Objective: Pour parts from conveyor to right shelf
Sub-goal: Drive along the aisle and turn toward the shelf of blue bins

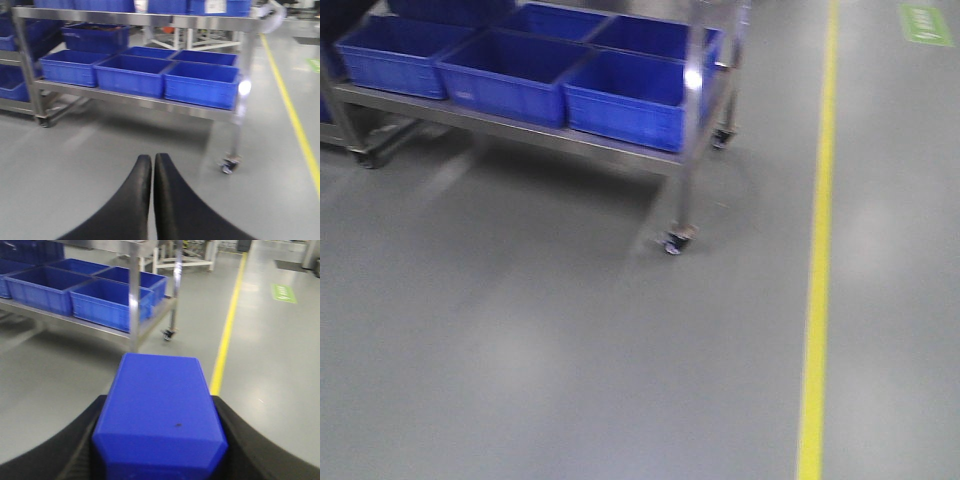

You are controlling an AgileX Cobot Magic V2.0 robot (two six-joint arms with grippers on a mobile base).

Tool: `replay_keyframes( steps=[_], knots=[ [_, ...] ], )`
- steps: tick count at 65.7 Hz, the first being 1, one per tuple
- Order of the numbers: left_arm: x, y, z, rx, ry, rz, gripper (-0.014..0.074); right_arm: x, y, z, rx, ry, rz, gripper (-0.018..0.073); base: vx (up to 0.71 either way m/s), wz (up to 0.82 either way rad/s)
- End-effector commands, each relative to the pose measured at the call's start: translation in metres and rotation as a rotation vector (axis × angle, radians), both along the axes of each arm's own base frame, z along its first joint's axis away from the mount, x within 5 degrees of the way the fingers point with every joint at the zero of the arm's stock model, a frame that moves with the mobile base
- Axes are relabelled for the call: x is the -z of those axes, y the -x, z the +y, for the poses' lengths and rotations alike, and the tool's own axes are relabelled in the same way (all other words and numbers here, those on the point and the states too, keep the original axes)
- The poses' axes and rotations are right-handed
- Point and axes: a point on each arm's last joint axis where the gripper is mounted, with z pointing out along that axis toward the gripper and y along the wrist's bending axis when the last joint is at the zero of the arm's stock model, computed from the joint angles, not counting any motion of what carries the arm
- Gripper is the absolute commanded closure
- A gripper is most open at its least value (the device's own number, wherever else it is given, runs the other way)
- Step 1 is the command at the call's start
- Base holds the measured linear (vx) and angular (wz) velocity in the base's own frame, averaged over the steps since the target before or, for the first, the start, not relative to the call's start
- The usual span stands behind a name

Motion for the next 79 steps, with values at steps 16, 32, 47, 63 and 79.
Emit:
replay_keyframes(
  steps=[16, 32, 47, 63, 79],
  knots=[
    [-0.0142, 0.0009, -0.0004, 0.005, 0.014, -0.109, 0.0603, -0.0164, -0.0012, -0.0013, 0.015, 0.010, -0.099, 0.0564, 0.76, 0.69],
    [-0.0143, 0.0008, -0.0004, 0.005, 0.014, -0.109, 0.0603, -0.0164, -0.0012, -0.0013, 0.015, 0.010, -0.099, 0.0564, 0.76, 0.73],
    [-0.0142, 0.0009, -0.0004, 0.005, 0.014, -0.109, 0.0603, -0.0164, -0.0012, -0.0013, 0.015, 0.009, -0.099, 0.0564, 0.78, 0.65],
    [-0.0142, 0.0009, -0.0004, 0.005, 0.014, -0.109, 0.0603, -0.0164, -0.0012, -0.0013, 0.015, 0.009, -0.099, 0.0564, 0.80, 0.67],
    [-0.0142, 0.0009, -0.0004, 0.005, 0.014, -0.109, 0.0603, -0.0164, -0.0012, -0.0013, 0.015, 0.009, -0.099, 0.0564, 0.81, 0.69]
  ],
)
